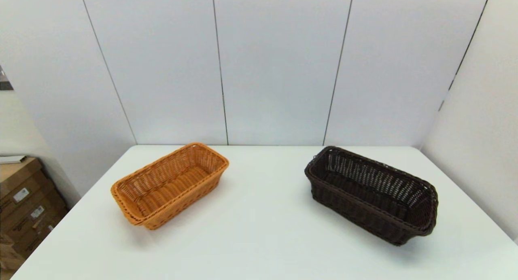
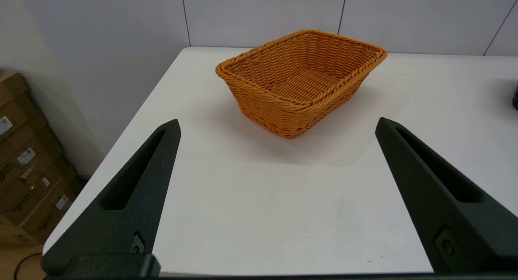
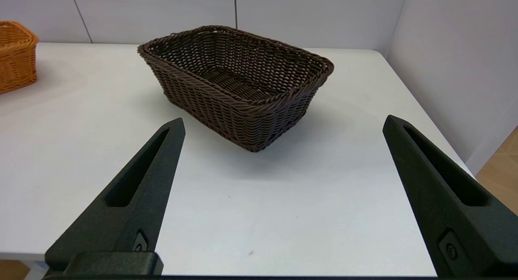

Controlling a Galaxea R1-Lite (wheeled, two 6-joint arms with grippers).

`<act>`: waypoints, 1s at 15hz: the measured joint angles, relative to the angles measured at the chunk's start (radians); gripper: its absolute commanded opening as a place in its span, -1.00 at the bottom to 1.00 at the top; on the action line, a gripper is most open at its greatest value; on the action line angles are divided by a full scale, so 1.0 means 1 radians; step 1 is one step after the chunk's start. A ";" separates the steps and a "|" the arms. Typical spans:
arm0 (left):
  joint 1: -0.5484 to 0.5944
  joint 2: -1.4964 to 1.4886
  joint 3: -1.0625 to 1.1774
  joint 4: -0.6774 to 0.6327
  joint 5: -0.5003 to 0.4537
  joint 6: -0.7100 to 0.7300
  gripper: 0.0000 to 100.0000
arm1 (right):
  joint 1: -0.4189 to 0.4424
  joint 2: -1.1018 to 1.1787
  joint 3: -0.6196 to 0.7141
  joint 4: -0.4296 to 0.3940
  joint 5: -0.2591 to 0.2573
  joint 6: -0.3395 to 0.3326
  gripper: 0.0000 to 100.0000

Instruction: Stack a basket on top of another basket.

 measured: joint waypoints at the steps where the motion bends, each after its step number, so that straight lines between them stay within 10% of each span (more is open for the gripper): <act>1: 0.000 0.000 0.000 0.000 0.000 0.000 1.00 | 0.000 0.000 0.000 0.000 0.000 0.000 1.00; 15: 0.000 0.025 -0.161 0.146 -0.052 0.040 1.00 | 0.000 0.000 0.000 -0.001 -0.001 0.000 1.00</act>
